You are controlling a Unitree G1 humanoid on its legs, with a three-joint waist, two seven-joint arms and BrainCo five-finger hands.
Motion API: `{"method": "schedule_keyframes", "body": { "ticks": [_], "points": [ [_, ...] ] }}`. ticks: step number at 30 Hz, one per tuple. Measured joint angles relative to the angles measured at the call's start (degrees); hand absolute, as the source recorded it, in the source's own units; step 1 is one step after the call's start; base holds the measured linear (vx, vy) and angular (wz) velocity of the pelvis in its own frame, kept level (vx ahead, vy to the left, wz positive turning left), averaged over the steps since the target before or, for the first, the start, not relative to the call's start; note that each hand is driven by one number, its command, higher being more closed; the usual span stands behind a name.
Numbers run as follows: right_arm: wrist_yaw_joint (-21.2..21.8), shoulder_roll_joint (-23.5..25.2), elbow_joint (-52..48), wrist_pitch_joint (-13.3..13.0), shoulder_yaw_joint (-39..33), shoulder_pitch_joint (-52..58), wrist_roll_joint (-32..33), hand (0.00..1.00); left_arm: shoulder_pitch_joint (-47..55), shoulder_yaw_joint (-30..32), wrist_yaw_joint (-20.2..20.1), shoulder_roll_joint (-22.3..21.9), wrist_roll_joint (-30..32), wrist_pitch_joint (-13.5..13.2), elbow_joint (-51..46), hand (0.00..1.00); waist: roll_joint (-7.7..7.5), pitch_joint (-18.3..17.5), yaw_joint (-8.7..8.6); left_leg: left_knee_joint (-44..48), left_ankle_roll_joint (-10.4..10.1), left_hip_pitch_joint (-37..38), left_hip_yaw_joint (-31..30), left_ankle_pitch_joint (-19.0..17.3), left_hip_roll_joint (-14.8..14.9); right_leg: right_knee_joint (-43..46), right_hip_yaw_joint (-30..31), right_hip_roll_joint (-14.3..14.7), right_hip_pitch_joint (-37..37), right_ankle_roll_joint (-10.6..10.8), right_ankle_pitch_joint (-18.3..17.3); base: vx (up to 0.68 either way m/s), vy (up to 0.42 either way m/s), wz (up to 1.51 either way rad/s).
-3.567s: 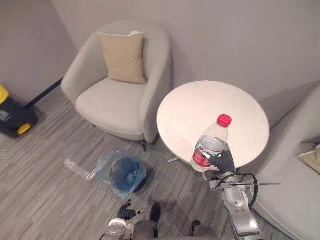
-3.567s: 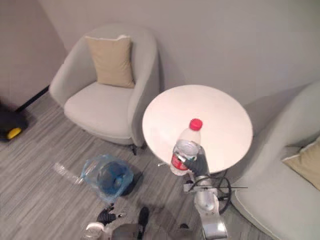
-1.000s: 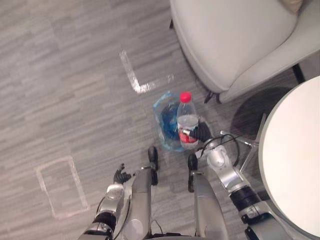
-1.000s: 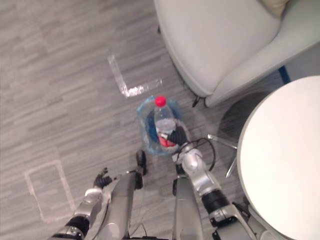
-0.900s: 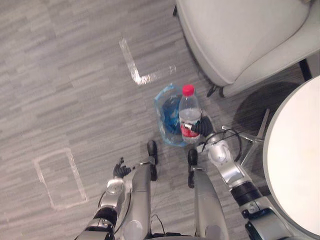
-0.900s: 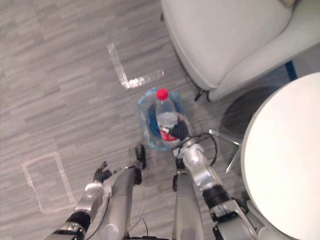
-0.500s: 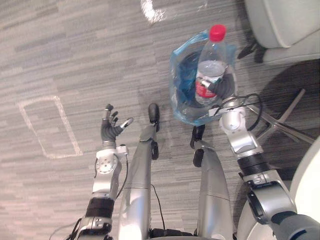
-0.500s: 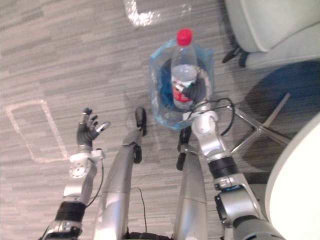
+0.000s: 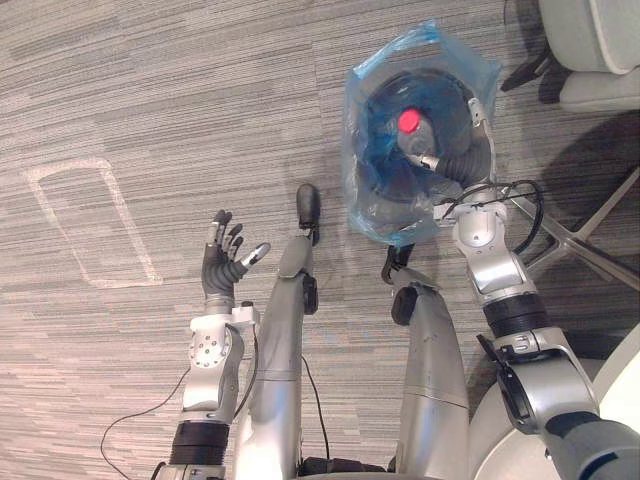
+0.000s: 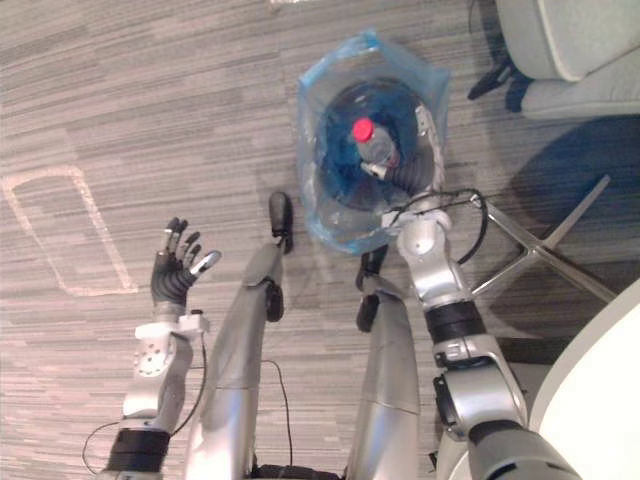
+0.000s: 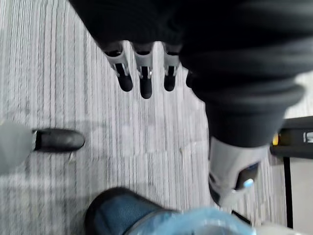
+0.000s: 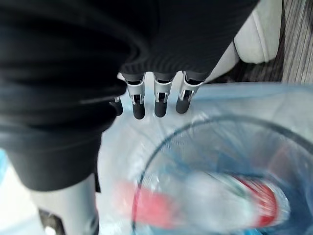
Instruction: Gather rubbish on tea table into small bin, then transfer packed bag to large trash can.
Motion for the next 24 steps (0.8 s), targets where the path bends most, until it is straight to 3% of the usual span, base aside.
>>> {"method": "schedule_keyframes", "body": {
  "ticks": [6, 14, 16, 20, 24],
  "points": [
    [1.46, 0.28, -3.81, -0.48, 5.29, 3.78, -6.94, 0.00, 0.12, -0.76, -0.17, 0.03, 0.16, 0.10, -0.01, 0.00, -0.36, -0.71, 0.01, 1.05, -0.11, -0.47, 0.63, -1.16, 0.95, 0.52, -0.01, 0.42, -0.31, -0.69, -0.42, -0.03, -0.011, -0.04],
    [3.58, 5.07, -2.83, -0.62, 9.33, 9.18, -15.77, 0.00, 0.35, -2.73, -0.07, 0.00, 3.58, 0.56, 0.47, 0.00, -1.13, -3.88, -0.52, 1.60, -0.03, -0.72, 1.42, -0.24, 2.14, 0.54, -0.57, 0.91, -0.36, -0.81, -0.38, 0.00, -0.002, -0.01],
    [3.68, 6.80, 0.78, -0.61, 9.77, 9.51, -17.34, 0.00, -0.70, -2.96, -0.04, -0.04, 4.11, 0.24, 3.47, 0.00, -1.35, -4.32, -0.67, 2.26, 0.07, -0.06, 1.40, -0.42, 2.42, 0.26, -0.71, 1.15, 0.69, -0.80, -0.38, -0.02, -0.017, -0.08],
    [4.59, 10.24, 8.15, 0.21, 13.07, 10.20, -21.29, 0.00, -9.87, -2.71, 2.90, -0.14, 5.81, 1.81, 25.74, 0.00, -2.86, -6.37, -1.05, 0.56, -0.28, 1.96, 2.13, -1.18, 2.75, -1.12, -0.29, 1.48, 2.21, -0.65, -0.39, -0.03, -0.007, -0.07],
    [3.94, 12.66, 15.54, 1.62, 13.65, 7.10, -24.73, 0.00, -14.61, -2.84, 4.30, -0.59, 5.76, 2.12, 34.09, 0.00, -3.05, -6.49, -1.47, -1.79, -0.59, 2.50, 2.48, 0.17, 2.77, -2.70, -0.46, 1.56, 2.31, -0.25, 0.35, 0.00, 0.000, 0.00]
  ]
}}
